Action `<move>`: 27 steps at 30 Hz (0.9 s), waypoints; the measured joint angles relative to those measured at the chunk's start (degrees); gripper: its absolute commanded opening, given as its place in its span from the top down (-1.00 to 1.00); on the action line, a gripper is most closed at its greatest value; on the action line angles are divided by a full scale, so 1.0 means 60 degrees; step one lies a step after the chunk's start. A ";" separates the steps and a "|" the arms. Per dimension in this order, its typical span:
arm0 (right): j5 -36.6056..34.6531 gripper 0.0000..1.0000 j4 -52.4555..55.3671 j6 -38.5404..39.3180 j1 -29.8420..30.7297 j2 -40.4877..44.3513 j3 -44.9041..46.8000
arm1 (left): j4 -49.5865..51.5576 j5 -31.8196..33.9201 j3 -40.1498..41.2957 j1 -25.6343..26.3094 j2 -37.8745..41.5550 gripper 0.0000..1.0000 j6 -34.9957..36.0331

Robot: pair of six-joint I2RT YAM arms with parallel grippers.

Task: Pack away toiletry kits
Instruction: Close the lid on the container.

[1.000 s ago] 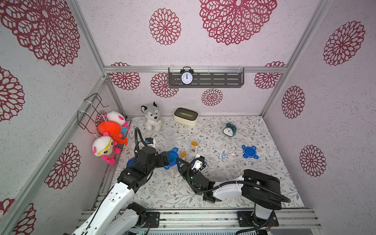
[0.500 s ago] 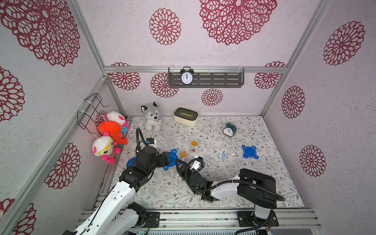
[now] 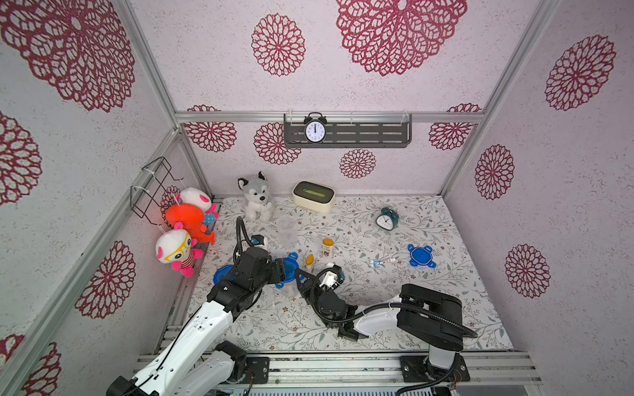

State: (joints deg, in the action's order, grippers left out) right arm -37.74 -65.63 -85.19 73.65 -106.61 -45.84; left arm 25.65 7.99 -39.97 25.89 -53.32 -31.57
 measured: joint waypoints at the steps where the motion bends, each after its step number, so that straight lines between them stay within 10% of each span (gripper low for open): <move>1: -0.0004 1.00 -0.0004 0.0000 0.0004 0.0000 0.0000 | -0.0051 -0.0004 0.0058 0.0000 0.0000 -0.35 0.0004; 27: -0.0284 0.56 0.0044 0.0149 0.0113 -0.0033 0.0004 | -0.1086 -0.0149 0.0747 0.0000 -0.0193 -0.19 -0.0029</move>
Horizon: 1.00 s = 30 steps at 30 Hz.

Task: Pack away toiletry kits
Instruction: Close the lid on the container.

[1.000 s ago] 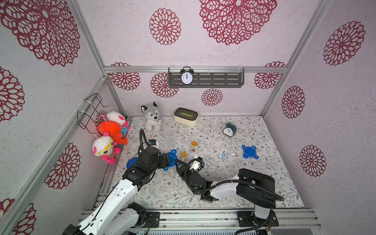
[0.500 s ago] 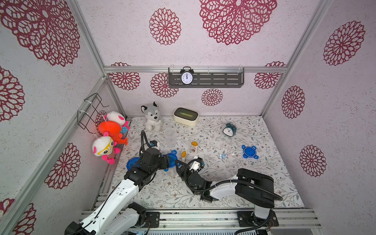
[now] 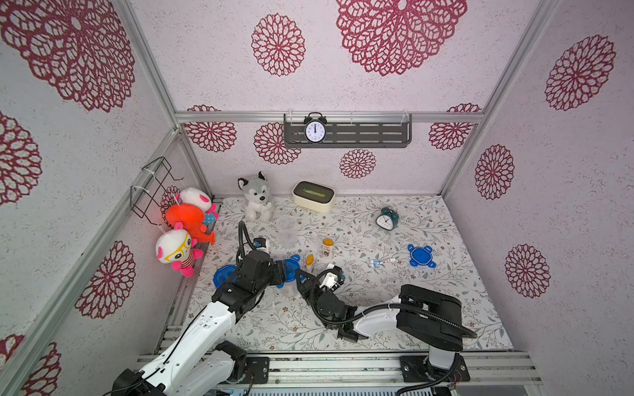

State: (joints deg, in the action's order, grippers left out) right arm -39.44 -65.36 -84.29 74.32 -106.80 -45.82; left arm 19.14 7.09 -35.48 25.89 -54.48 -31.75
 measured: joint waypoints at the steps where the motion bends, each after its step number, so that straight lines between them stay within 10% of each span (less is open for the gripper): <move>1: -0.0007 0.54 -0.0004 0.0033 0.0004 0.0000 0.0000 | -0.0015 0.0011 0.0011 0.0000 0.0000 -0.18 -0.0004; 30: -0.0408 0.31 0.1082 0.0871 0.0204 0.0867 0.0535 | 0.0029 0.0018 0.0109 0.0000 0.0018 -0.15 0.0036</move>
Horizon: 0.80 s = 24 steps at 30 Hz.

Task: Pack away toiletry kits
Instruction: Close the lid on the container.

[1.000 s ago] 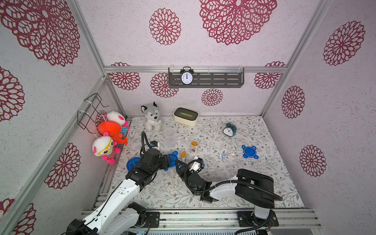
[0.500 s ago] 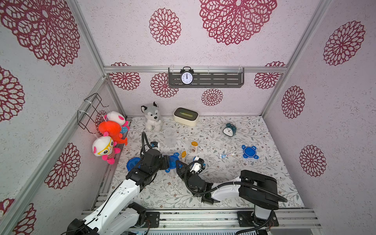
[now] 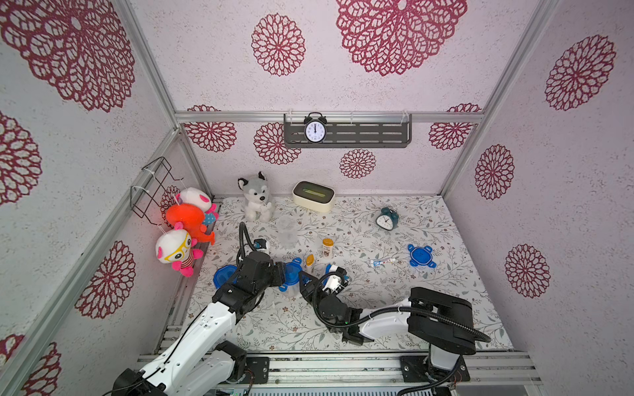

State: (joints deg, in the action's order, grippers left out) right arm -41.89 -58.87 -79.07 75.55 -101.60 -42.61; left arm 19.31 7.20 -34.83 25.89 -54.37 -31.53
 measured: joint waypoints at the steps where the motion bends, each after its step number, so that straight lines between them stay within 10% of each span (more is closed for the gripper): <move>1: 0.0004 0.32 0.0095 0.0004 0.0000 0.0091 0.0051 | 0.0000 0.0000 0.0000 0.0000 0.0004 -0.15 0.0000; 15: 0.0481 0.93 0.0663 -0.0029 -0.0084 0.0368 0.0087 | 0.0040 -0.0033 -0.0044 0.0000 0.0160 -0.22 -0.0007; 24: 0.0590 0.99 0.0572 -0.0018 -0.0131 0.0364 0.0087 | 0.0270 -0.0131 -0.0117 0.0000 0.0299 -0.31 -0.0007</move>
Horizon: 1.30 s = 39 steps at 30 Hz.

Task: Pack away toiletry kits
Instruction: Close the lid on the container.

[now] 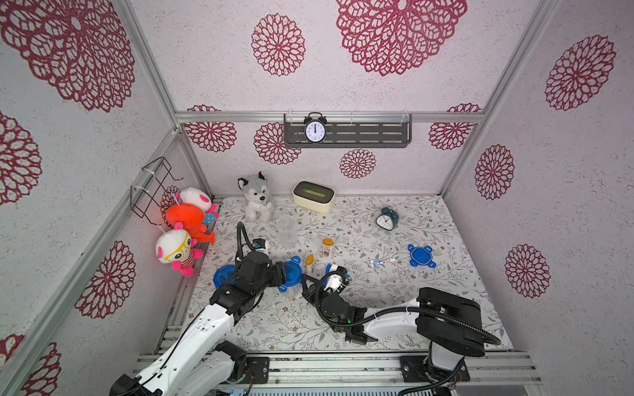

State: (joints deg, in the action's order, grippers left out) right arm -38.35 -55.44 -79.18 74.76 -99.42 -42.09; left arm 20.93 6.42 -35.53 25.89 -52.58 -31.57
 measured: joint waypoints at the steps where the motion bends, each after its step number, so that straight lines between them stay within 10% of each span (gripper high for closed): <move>1: 0.0004 0.99 -0.0011 0.0000 -0.0004 0.0000 -0.0004 | 0.0040 -0.0022 0.0000 0.0000 0.0025 -0.31 0.0000; 26: 0.0175 0.95 -0.0357 -0.0503 -0.0284 -0.0532 -0.0514 | 0.0182 -0.0168 0.0000 0.0000 0.0200 -0.30 -0.0007; 39: 0.0135 0.45 -0.0433 -0.0510 -0.0284 -0.0550 -0.0514 | 0.0080 -0.0251 0.0044 0.0000 -0.0011 -0.18 -0.0025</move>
State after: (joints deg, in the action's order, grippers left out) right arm -37.54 -58.04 -82.24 73.06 -102.72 -45.17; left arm 21.41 4.91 -35.27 25.89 -52.64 -31.73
